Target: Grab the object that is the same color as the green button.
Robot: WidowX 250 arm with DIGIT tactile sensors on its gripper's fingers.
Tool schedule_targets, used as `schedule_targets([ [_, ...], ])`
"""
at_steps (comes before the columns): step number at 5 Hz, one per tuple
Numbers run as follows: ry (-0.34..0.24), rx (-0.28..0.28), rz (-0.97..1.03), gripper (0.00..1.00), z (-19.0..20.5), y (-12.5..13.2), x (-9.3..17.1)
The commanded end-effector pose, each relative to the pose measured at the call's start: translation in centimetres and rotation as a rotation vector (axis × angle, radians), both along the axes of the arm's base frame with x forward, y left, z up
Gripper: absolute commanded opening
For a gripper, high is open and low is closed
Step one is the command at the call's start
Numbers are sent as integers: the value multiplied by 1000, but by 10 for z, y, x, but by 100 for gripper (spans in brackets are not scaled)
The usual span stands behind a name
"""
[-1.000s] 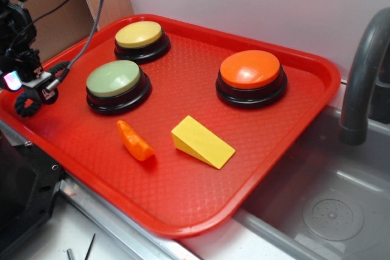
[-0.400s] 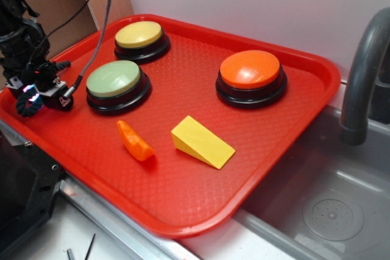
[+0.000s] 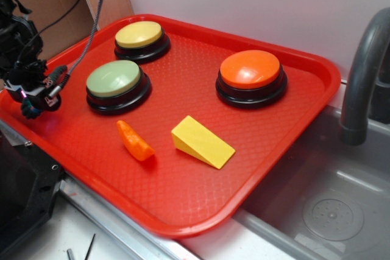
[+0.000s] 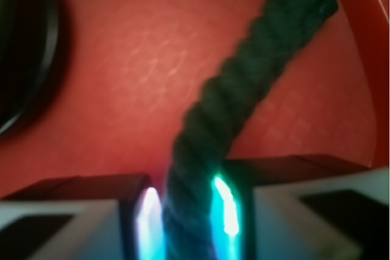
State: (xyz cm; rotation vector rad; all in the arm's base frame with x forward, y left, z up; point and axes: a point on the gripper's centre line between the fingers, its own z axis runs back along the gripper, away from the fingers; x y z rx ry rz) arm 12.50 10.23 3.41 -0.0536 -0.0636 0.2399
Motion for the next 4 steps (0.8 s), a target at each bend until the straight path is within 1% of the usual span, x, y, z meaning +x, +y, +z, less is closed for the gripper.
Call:
schedule_targets([
  [1,-19,117,-52,0,54,-8,12],
  [2,-41,137,-9,0,105,-22,7],
  [3,-112,103,67,0,150,-26,-11],
  [4,-128,58,114,0,168,-24,-26],
])
